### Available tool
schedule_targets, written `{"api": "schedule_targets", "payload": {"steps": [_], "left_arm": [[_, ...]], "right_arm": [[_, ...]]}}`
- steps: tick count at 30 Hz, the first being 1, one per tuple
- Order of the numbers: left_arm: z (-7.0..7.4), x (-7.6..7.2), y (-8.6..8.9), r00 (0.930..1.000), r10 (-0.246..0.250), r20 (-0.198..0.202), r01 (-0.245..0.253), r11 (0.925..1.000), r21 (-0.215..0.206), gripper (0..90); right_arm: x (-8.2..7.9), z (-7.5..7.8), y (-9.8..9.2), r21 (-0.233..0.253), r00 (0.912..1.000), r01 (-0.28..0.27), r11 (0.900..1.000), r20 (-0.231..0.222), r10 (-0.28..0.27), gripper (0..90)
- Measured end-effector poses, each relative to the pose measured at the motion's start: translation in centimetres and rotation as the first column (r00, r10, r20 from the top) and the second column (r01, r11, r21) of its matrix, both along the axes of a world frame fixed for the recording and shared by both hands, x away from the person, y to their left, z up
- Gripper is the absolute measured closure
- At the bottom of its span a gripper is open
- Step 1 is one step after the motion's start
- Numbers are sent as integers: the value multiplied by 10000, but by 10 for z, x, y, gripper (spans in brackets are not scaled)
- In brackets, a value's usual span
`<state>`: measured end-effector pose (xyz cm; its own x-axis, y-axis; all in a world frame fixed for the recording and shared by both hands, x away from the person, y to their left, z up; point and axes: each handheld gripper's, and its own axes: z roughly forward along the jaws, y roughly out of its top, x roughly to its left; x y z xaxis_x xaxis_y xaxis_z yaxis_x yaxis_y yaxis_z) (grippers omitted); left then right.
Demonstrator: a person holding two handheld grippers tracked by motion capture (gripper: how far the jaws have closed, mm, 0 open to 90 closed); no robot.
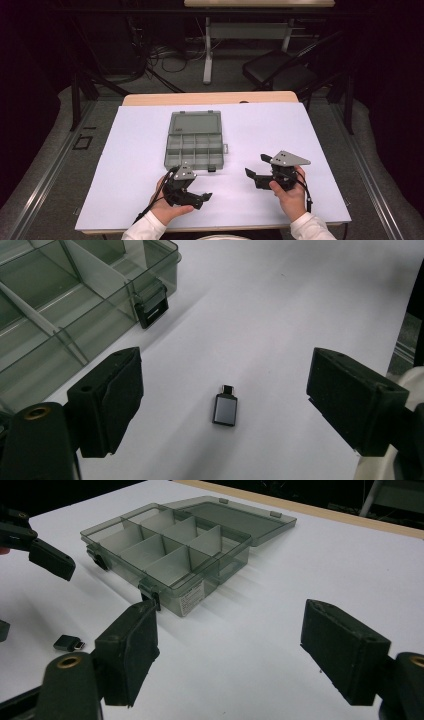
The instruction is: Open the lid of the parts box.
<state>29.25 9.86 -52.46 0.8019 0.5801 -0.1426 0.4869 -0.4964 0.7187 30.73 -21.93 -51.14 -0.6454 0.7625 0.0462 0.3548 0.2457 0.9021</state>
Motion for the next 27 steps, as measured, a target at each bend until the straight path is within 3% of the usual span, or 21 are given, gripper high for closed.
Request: {"api": "schedule_targets", "payload": {"steps": [12, 17, 22, 25, 27], "left_arm": [[-11, 1, -8, 9999, -15, 110, 9, 9985, 548, 166], [-15, 4, -5, 9999, 26, 146, -36, 9976, 693, 331], [-18, 4, -3, 9998, -106, -154, 119, 9965, 827, 456], [-20, 3, -4, 9993, -309, 199, 287, 9942, 1040, 475], [-22, 2, -5, 9986, -494, 201, 469, 9929, 1094, 477]], "right_arm": [[1, -1, 0, -45, 10000, -4, 10000, -100, 3, 227], [2, -3, -1, 31, 9999, 34, 10000, -123, -34, 227], [2, -3, -1, 38, 9997, 41, 10000, -221, -40, 227], [3, -4, 0, -20, 9997, 26, 10000, -256, -27, 227], [3, -4, 0, -19, 9996, 25, 10000, -282, -25, 227]]}}
